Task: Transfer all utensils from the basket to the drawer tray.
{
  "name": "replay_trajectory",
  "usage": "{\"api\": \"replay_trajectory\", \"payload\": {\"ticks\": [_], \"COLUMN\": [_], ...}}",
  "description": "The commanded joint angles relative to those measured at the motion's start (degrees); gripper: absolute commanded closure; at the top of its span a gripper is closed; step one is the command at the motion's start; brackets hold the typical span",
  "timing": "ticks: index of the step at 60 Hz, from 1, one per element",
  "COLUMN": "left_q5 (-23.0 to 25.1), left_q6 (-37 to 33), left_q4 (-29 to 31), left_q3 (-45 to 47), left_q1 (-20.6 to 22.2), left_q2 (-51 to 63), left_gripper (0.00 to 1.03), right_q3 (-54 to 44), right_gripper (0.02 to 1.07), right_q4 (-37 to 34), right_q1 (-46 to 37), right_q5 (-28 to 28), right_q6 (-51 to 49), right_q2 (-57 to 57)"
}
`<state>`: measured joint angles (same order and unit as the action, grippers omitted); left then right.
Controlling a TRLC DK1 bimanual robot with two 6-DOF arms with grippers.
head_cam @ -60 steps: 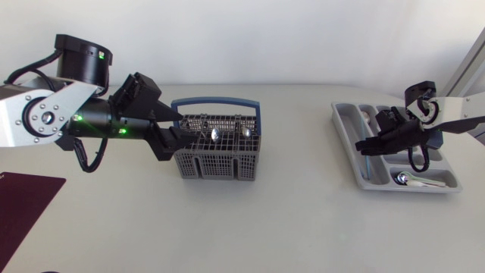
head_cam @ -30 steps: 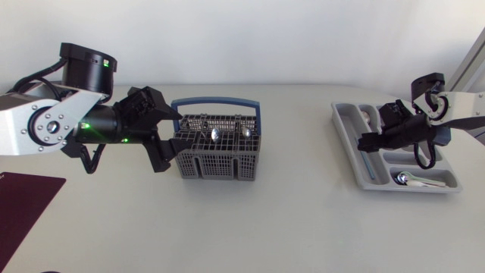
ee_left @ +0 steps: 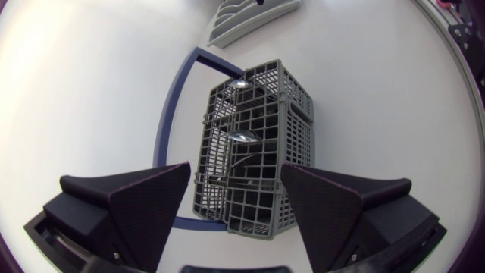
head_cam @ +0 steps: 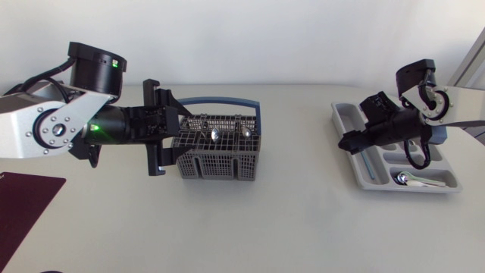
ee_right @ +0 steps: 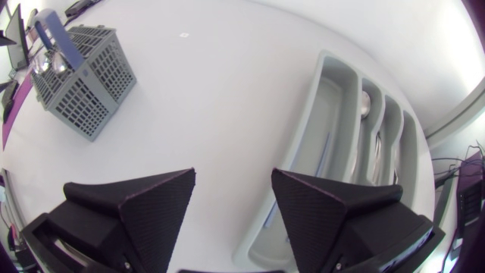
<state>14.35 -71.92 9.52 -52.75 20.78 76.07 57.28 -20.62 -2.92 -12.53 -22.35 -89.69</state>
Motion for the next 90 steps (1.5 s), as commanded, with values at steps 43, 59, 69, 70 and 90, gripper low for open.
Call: {"api": "replay_trajectory", "payload": {"ticks": [43, 59, 69, 70, 90], "left_q5": [-6.2, -6.5, -7.2, -7.2, -7.8], "left_q6": [-22.4, -23.3, -23.6, -23.6, -23.7], "left_q4": [-4.4, -4.4, -4.0, -4.0, -4.0], "left_q3": [-6.5, -7.6, -7.5, -7.5, -7.4], "left_q1": [2.6, 3.0, 3.3, 3.5, 4.2], "left_q2": [13.0, 14.0, 14.5, 14.4, 14.5], "left_gripper": [0.71, 0.84, 0.95, 0.97, 1.0], "right_q3": [-4.2, -4.3, -5.1, -5.2, -6.1], "right_gripper": [0.33, 0.33, 0.33, 0.33, 0.33], "right_q4": [-1.2, -1.0, -1.0, -1.0, -0.8], "right_q1": [7.2, 6.5, 5.9, 5.8, 5.3], "right_q5": [0.2, 0.2, 0.1, 0.1, 0.0], "right_q6": [-0.8, -1.8, -2.5, -2.5, -2.9], "right_q2": [5.7, 4.9, 5.3, 5.4, 5.9]}}
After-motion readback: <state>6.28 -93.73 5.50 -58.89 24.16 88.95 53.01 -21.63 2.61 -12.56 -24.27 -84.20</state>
